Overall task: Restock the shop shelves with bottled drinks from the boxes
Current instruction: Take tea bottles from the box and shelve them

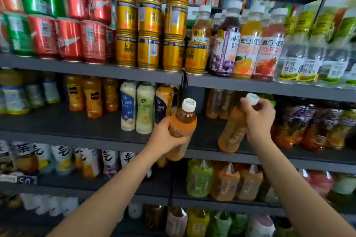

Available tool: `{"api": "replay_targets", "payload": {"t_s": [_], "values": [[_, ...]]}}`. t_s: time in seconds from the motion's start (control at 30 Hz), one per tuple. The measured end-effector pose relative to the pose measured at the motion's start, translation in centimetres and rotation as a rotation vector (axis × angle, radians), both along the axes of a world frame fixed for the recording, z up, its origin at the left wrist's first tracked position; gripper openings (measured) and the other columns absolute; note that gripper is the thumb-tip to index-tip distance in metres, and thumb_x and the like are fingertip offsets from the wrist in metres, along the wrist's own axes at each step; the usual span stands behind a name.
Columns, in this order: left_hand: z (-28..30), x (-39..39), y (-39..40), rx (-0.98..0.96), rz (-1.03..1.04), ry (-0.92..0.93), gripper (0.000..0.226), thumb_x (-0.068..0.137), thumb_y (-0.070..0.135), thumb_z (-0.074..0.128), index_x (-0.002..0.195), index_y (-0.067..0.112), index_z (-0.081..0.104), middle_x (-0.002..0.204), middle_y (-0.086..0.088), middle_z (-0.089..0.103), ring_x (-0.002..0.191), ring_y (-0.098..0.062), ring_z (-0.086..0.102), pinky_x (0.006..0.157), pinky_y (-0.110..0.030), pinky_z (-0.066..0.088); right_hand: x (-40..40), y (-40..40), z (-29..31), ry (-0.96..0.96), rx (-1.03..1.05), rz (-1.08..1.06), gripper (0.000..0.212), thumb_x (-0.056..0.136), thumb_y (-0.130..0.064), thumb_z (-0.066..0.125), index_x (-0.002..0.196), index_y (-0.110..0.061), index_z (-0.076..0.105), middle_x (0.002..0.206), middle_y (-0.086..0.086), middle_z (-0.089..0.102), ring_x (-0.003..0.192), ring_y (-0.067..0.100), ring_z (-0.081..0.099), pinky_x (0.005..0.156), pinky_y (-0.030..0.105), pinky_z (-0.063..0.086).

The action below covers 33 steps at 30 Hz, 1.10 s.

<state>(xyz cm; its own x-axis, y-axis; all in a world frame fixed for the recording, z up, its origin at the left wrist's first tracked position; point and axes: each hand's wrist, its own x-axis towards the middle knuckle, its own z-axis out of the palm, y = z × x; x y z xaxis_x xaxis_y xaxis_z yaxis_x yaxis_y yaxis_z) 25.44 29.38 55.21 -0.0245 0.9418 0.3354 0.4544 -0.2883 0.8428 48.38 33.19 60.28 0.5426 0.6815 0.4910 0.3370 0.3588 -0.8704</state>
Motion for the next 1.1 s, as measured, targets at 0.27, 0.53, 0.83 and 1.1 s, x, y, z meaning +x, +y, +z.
{"api": "replay_targets", "payload": {"t_s": [0.27, 0.53, 0.83, 1.1], "values": [[0.6, 6.2, 6.7, -0.083, 0.08, -0.069, 0.046, 0.074, 0.021, 0.076, 0.114, 0.022, 0.052, 0.104, 0.007, 0.058, 0.103, -0.012, 0.052, 0.086, -0.025, 0.039, 1.9, 8.2, -1.5, -0.083, -0.091, 0.283, 0.06, 0.08, -0.024, 0.072, 0.131, -0.015, 0.043, 0.119, 0.001, 0.056, 0.11, 0.016, 0.054, 0.1, 0.038, 0.044], [0.1, 8.7, 10.6, -0.188, 0.117, -0.068, 0.061, 0.074, 0.021, 0.076, 0.125, 0.022, 0.042, 0.122, 0.001, 0.056, 0.117, -0.019, 0.05, 0.098, -0.036, 0.042, 3.4, 8.2, -10.6, -0.244, -0.412, 0.362, 0.066, 0.07, -0.02, 0.08, 0.123, -0.007, 0.042, 0.12, 0.01, 0.058, 0.113, 0.025, 0.055, 0.088, 0.028, 0.042], [-1.9, 9.6, 11.0, -0.22, 0.132, 0.056, 0.07, 0.072, 0.023, 0.078, 0.129, 0.02, 0.037, 0.125, -0.001, 0.055, 0.119, -0.018, 0.05, 0.101, -0.035, 0.041, 3.0, 15.6, -9.7, -0.35, -0.567, 0.088, 0.069, 0.077, -0.034, 0.073, 0.126, -0.001, 0.036, 0.133, 0.016, 0.048, 0.129, 0.04, 0.027, 0.098, 0.044, 0.035], [-3.5, 9.6, 11.4, -0.161, 0.225, 0.166, 0.066, 0.066, 0.03, 0.081, 0.121, 0.016, 0.046, 0.119, -0.002, 0.059, 0.113, -0.017, 0.055, 0.094, -0.029, 0.044, 3.4, 18.3, -9.3, -0.272, -0.628, 0.221, 0.075, 0.079, -0.026, 0.072, 0.133, 0.004, 0.028, 0.137, 0.025, 0.037, 0.128, 0.04, 0.035, 0.108, 0.043, 0.028]]}}
